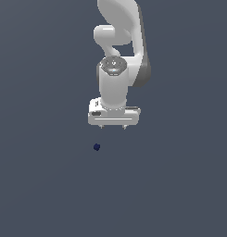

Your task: Pick up the object and move it to a goal position.

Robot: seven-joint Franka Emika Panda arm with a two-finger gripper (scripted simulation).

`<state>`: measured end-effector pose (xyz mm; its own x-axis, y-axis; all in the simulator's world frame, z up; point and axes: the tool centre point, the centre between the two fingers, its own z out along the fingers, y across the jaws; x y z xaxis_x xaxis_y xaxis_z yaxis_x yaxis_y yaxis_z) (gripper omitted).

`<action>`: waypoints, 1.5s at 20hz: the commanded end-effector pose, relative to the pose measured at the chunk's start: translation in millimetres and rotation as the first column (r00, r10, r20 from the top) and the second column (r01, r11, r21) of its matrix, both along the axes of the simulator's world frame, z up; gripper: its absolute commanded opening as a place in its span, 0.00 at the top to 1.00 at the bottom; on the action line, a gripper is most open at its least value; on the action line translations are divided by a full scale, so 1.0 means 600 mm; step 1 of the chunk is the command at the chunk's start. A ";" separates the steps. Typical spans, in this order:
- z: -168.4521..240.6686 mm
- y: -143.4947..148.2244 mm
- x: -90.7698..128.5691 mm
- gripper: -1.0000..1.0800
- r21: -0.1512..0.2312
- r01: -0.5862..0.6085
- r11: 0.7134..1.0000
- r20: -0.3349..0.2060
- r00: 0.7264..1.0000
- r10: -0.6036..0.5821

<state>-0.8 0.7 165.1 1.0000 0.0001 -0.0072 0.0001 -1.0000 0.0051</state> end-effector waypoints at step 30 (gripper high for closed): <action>-0.087 -0.083 0.039 0.04 0.008 0.234 0.972 0.010 0.972 -0.234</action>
<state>20.9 -40.2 124.9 0.9816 -0.1911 0.0039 -0.1911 -0.9816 -0.0022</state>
